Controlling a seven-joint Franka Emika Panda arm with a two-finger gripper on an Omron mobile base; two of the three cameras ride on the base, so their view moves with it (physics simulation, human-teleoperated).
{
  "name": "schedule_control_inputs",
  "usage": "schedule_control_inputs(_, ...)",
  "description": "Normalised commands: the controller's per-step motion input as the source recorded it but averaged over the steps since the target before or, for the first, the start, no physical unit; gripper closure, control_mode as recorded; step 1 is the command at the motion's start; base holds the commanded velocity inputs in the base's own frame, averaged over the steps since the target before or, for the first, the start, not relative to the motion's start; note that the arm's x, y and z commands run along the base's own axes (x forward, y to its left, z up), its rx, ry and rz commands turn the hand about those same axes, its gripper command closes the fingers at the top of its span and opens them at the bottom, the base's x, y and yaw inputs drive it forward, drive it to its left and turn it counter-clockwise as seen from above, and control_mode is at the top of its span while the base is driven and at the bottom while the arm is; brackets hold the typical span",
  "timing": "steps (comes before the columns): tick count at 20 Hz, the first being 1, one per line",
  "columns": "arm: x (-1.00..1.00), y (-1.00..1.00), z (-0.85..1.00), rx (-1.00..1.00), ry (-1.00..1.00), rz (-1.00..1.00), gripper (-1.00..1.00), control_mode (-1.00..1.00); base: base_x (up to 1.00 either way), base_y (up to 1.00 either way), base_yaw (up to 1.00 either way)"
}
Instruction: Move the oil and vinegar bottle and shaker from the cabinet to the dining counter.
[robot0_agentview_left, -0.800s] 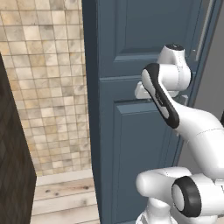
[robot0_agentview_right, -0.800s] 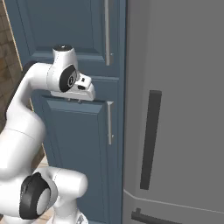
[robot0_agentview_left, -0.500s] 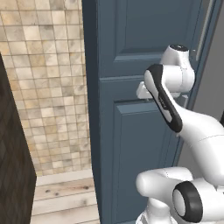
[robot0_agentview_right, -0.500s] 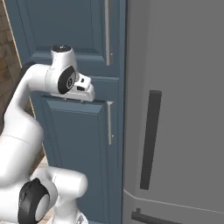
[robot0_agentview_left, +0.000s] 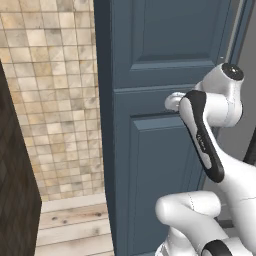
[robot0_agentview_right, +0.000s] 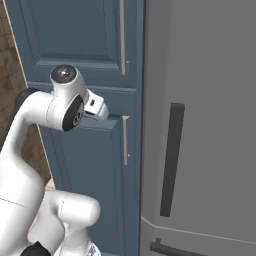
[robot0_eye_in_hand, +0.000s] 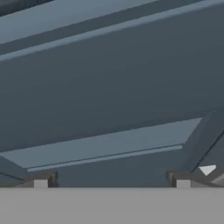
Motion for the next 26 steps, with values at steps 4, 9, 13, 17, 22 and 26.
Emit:
schedule_control_inputs(4,-0.09,-0.36,0.56,0.18,-0.01,-0.08,-1.00,-1.00,0.00,0.00,0.00)
schedule_control_inputs(9,-0.03,-0.35,0.64,0.05,0.04,0.00,-1.00,-1.00,0.00,0.00,0.00)
schedule_control_inputs(13,-0.08,-0.36,0.59,0.00,0.09,0.02,-1.00,-1.00,0.00,0.00,0.00)
schedule_control_inputs(17,-0.12,-0.32,0.40,-0.07,0.02,0.08,-1.00,-1.00,0.00,0.00,0.00)
schedule_control_inputs(22,-0.10,-0.28,0.19,-0.10,-0.12,0.07,-1.00,-1.00,0.00,0.00,0.00)
schedule_control_inputs(26,-0.03,-0.20,0.13,-0.04,-0.18,0.05,-1.00,-1.00,0.00,0.00,0.00)
